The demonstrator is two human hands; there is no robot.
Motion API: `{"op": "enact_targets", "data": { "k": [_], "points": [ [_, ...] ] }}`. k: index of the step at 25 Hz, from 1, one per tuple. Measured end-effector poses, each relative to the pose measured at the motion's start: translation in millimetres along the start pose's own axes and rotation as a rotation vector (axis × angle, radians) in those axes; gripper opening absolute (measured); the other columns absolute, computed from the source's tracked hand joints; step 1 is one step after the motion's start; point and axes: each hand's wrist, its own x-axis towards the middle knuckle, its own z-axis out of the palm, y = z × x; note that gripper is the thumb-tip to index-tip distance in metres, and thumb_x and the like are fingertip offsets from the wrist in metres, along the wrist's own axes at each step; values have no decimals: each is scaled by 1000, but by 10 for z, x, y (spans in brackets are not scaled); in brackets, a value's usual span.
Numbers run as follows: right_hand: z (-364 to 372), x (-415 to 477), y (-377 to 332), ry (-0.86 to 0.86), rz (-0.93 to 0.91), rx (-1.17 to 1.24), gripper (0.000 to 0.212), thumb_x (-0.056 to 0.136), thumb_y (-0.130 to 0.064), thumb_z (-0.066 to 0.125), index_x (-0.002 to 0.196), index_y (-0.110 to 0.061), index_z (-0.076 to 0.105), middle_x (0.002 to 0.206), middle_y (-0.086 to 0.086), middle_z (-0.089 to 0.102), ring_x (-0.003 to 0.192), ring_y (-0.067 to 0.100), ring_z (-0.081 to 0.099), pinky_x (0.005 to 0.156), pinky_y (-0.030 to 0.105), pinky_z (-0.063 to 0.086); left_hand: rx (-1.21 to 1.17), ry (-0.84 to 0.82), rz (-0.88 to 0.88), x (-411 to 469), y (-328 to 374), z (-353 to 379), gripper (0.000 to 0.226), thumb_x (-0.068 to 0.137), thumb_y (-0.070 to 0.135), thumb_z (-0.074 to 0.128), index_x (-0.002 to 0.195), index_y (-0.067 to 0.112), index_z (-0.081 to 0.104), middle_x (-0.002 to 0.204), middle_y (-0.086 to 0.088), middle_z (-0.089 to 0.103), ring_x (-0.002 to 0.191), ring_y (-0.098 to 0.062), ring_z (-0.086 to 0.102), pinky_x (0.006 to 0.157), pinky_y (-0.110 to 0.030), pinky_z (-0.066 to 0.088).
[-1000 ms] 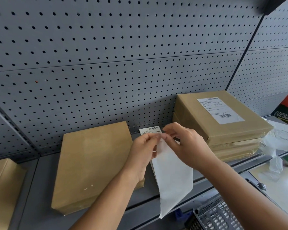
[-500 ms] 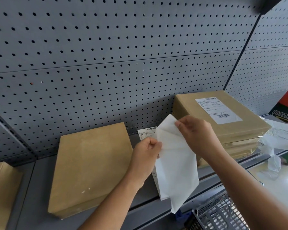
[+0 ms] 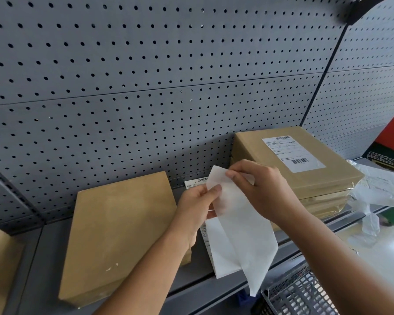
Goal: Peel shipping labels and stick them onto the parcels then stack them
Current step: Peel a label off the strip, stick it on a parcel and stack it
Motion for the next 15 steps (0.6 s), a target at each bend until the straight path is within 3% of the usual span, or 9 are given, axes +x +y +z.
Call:
{"op": "enact_targets", "data": {
  "k": [3,6,8,11,15],
  "points": [
    [-64,4,82,-45,21,64,38,82,-63,61,102,-32,70,96,-19,71,93,1,67,85,41,59,-34,56,-2,28,-47,16,19,100,17,61,108,5,73,104,-13,79,83,-16,74,77,-34,61],
    [-127,-40,187,-171,54,14,68,69,-77,60,121,-34,65,117,-18,67,108,1,63,96,37,55,-63,65,1,36,-48,18,19,101,15,59,100,19,78,102,-5,81,94,-19,75,88,-41,60],
    [-139,-83,223,-255,60,33,75,67,-76,64,130,-35,60,124,-19,62,115,-1,59,102,34,51,-81,93,-10,47,-39,20,21,101,17,58,100,20,78,100,-2,81,97,-22,75,96,-48,58],
    [-119,-126,237,-313,50,37,70,73,-64,72,136,-36,56,128,-22,58,118,-1,55,106,31,47,-112,142,-34,49,-22,21,19,101,21,59,96,20,78,95,-1,81,96,-24,75,99,-52,56],
    [-41,-114,270,-249,35,30,37,91,-38,69,127,-30,65,118,-16,63,108,1,61,97,31,52,-94,134,-12,28,-35,24,18,100,21,60,106,16,77,102,-6,81,103,-28,74,101,-54,54]
  ]
}}
